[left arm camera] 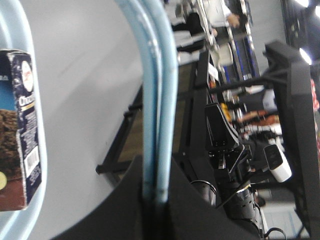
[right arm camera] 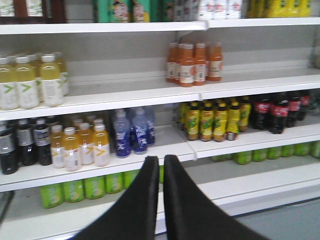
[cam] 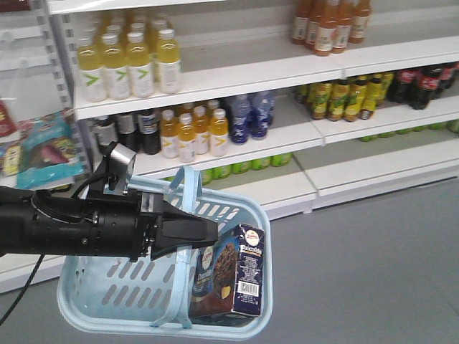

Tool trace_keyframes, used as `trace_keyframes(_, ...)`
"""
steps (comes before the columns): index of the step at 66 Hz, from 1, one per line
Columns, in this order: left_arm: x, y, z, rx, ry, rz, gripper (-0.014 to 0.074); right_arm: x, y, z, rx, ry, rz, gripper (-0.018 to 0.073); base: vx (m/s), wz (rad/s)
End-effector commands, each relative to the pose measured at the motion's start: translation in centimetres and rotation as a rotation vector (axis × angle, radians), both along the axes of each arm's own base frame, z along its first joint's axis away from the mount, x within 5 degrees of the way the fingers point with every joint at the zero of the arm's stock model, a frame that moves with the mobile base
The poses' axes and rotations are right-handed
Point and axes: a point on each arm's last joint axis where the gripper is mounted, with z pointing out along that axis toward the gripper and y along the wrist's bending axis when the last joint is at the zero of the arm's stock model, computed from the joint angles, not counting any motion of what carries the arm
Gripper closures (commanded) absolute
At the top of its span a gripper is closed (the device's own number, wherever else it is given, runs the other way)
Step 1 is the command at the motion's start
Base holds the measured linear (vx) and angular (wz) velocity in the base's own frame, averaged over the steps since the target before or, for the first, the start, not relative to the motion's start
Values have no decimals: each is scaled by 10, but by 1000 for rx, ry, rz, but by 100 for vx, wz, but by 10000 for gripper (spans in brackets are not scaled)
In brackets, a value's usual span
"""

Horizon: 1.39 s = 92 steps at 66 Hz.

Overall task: Left arm holds basket, right arm returns cookies
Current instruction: 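Turn the base away from the shelves, carrying the basket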

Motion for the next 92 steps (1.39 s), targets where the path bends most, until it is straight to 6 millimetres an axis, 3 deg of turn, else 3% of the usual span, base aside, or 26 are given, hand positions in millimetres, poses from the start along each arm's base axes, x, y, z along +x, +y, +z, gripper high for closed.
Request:
trace_keyframes(1, -2, -3, 34, -168, -63, -3, 599, 0, 0, 2, -11, -68, -1, 570, 22, -84)
trace_keyframes(92, -2, -3, 34, -168, -63, -3, 599, 0, 0, 2, -11, -68, -1, 570, 18, -72)
